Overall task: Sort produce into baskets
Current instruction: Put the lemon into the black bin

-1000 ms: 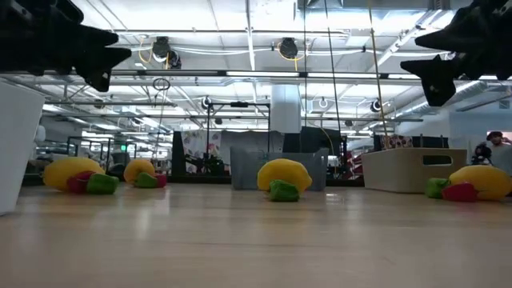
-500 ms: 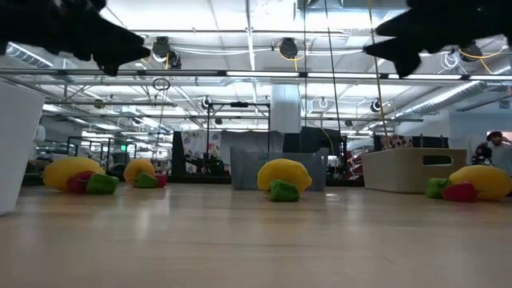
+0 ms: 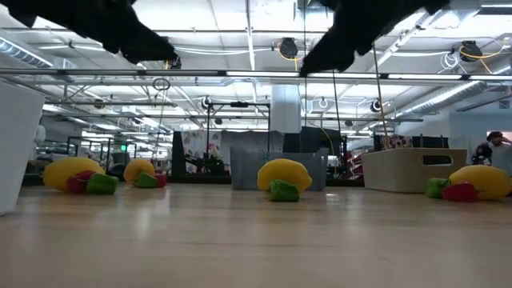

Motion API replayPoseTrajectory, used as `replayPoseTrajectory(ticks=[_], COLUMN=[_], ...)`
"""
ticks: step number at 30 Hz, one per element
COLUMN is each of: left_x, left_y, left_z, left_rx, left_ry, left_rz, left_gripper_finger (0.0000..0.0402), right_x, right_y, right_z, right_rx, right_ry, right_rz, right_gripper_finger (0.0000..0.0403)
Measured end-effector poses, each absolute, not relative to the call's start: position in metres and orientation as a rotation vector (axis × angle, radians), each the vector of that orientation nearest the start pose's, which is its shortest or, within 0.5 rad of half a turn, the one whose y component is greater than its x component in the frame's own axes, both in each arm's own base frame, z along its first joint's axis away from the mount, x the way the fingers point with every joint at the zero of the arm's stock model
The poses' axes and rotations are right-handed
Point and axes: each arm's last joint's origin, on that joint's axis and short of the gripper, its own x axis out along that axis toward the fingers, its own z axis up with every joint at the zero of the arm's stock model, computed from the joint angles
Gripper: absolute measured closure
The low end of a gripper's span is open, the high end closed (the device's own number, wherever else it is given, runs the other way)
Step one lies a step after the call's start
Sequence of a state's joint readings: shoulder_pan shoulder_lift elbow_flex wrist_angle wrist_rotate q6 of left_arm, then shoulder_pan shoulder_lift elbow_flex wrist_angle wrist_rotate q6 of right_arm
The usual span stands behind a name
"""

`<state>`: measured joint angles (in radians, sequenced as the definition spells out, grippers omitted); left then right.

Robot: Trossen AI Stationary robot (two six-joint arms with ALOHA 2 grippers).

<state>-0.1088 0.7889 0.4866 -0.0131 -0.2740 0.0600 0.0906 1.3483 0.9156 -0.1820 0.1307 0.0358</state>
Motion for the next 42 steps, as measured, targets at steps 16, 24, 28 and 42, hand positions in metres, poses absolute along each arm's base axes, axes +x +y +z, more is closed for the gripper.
replayPoseTrajectory(ticks=[16, 24, 28, 42], left_x=[0.206, 0.209, 0.209, 0.209], left_y=[0.007, 0.008, 0.008, 0.008], left_z=[0.223, 0.219, 0.219, 0.219], left_rx=[0.146, 0.149, 0.149, 0.148], left_ry=[0.400, 0.422, 0.422, 0.423], left_rz=[0.285, 0.284, 0.283, 0.281], left_gripper_finger=[0.0111, 0.0111, 0.0111, 0.0111], right_x=[0.356, 0.363, 0.366, 0.371], right_y=[0.026, 0.019, 0.019, 0.009], right_z=[0.203, 0.179, 0.172, 0.162], right_rx=[-0.030, 0.022, 0.016, 0.038], right_ry=[0.947, 1.009, 1.017, 1.019], right_rz=[0.018, 0.031, 0.031, 0.000], right_gripper_finger=[0.0124, 0.0124, 0.0124, 0.0126])
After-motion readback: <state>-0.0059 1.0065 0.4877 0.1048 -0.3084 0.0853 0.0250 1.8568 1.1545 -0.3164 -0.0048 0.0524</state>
